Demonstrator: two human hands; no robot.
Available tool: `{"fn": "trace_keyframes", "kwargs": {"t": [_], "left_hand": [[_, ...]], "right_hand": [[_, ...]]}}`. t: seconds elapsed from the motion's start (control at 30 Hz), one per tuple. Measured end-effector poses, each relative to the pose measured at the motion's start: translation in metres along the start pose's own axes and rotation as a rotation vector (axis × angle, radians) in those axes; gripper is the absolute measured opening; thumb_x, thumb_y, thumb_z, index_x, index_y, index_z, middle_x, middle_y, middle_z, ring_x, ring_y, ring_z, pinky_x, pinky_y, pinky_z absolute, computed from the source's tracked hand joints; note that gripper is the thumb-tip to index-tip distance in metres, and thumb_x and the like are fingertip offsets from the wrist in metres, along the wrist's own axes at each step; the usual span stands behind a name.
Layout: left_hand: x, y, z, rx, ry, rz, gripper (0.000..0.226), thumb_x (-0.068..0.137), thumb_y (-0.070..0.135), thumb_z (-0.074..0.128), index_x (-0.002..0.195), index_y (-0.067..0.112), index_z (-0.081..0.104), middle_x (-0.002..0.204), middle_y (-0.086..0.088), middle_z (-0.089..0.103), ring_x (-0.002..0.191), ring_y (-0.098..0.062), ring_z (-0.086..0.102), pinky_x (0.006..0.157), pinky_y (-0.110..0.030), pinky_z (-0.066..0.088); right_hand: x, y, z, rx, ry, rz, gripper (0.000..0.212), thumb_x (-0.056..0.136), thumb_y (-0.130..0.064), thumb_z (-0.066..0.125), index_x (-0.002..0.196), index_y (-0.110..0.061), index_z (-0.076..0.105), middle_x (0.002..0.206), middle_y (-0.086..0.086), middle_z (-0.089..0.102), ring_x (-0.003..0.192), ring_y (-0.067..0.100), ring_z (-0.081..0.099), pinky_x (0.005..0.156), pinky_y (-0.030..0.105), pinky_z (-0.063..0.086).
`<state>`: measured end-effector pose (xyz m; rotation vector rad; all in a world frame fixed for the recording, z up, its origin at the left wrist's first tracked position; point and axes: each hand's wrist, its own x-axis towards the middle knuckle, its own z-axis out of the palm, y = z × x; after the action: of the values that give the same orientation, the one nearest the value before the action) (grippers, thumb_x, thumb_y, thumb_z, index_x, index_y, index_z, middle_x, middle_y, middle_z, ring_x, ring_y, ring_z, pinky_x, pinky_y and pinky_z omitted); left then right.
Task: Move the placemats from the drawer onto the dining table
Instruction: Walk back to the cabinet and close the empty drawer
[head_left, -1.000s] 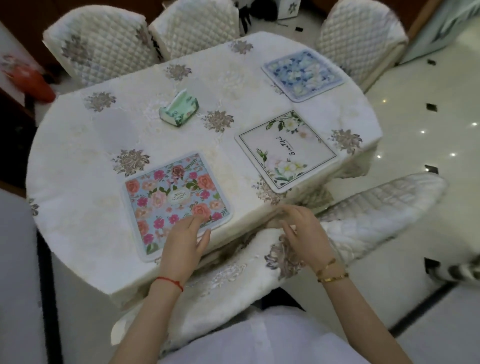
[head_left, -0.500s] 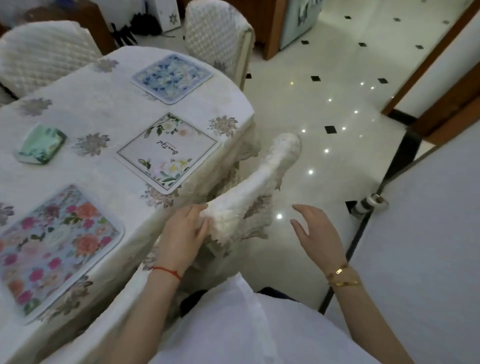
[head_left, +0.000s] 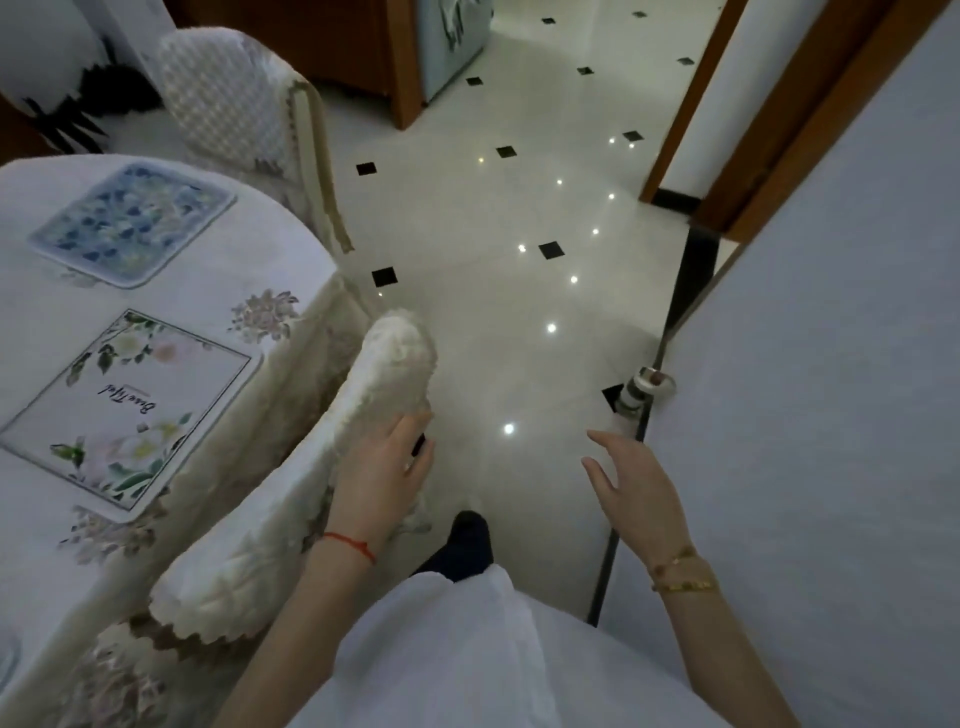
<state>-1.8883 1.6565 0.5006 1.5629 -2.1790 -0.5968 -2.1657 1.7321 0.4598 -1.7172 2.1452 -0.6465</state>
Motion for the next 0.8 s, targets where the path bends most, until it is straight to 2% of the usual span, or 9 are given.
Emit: {"fn": "trace_keyframes", "kwargs": {"t": [0.13, 0.23, 0.3, 0.4, 0.5, 0.6, 0.8], "left_hand": [[0.067, 0.001, 0.029, 0.0, -0.039, -0.036, 0.03, 0.094, 0.026, 0.055, 0.122, 0.017, 0.06, 0.097, -0.004, 0.066, 0.083, -0.018, 0.061, 0.07, -0.029, 0.049], [0.126, 0.007, 0.045, -0.033, -0.047, -0.069, 0.032, 0.094, 0.023, 0.054, 0.125, 0.016, 0.059, 0.111, -0.005, 0.064, 0.089, -0.019, 0.061, 0.078, -0.028, 0.048], [0.172, 0.012, 0.05, -0.044, -0.056, -0.095, 0.032, 0.095, 0.024, 0.052, 0.126, 0.017, 0.058, 0.119, -0.003, 0.062, 0.098, -0.02, 0.061, 0.084, -0.027, 0.046], [0.246, 0.02, 0.051, -0.002, 0.005, -0.037, 0.029, 0.093, 0.021, 0.058, 0.12, 0.014, 0.062, 0.115, -0.006, 0.066, 0.102, -0.025, 0.063, 0.086, -0.028, 0.046], [0.319, 0.024, 0.045, 0.041, 0.041, 0.0, 0.028, 0.091, 0.02, 0.061, 0.118, 0.014, 0.064, 0.112, -0.007, 0.068, 0.099, -0.025, 0.064, 0.084, -0.031, 0.049], [0.38, 0.025, 0.041, 0.034, 0.039, -0.013, 0.029, 0.092, 0.021, 0.059, 0.119, 0.014, 0.063, 0.113, -0.007, 0.067, 0.101, -0.024, 0.064, 0.085, -0.033, 0.052], [0.476, 0.011, 0.051, 0.037, 0.044, -0.102, 0.03, 0.092, 0.021, 0.059, 0.121, 0.013, 0.063, 0.115, -0.007, 0.066, 0.102, -0.023, 0.064, 0.087, -0.03, 0.049]], "right_hand": [[0.058, 0.034, -0.001, -0.01, -0.046, 0.067, 0.036, 0.094, -0.027, 0.056, 0.128, -0.015, 0.055, 0.124, 0.004, 0.06, 0.116, 0.018, 0.053, 0.096, 0.021, 0.035], [0.12, 0.054, -0.009, 0.006, -0.063, 0.073, 0.037, 0.094, -0.025, 0.056, 0.129, -0.013, 0.054, 0.125, 0.004, 0.06, 0.116, 0.019, 0.054, 0.096, 0.023, 0.037], [0.171, 0.061, -0.02, 0.016, -0.071, 0.064, 0.036, 0.094, -0.026, 0.056, 0.128, -0.013, 0.055, 0.124, 0.005, 0.06, 0.114, 0.019, 0.055, 0.097, 0.028, 0.042], [0.255, 0.064, -0.04, 0.029, -0.049, 0.03, 0.036, 0.094, -0.026, 0.056, 0.128, -0.013, 0.055, 0.121, 0.005, 0.061, 0.11, 0.019, 0.055, 0.097, 0.036, 0.046], [0.332, 0.061, -0.055, 0.026, -0.016, -0.011, 0.036, 0.095, -0.025, 0.054, 0.129, -0.012, 0.054, 0.124, 0.006, 0.06, 0.115, 0.02, 0.053, 0.102, 0.033, 0.041], [0.394, 0.061, -0.058, 0.001, -0.025, -0.027, 0.036, 0.096, -0.027, 0.053, 0.129, -0.013, 0.054, 0.126, 0.003, 0.059, 0.118, 0.018, 0.052, 0.102, 0.025, 0.035], [0.506, 0.079, -0.035, -0.004, -0.109, -0.036, 0.036, 0.096, -0.029, 0.051, 0.129, -0.017, 0.053, 0.126, 0.001, 0.059, 0.117, 0.016, 0.051, 0.098, 0.024, 0.037]]}}
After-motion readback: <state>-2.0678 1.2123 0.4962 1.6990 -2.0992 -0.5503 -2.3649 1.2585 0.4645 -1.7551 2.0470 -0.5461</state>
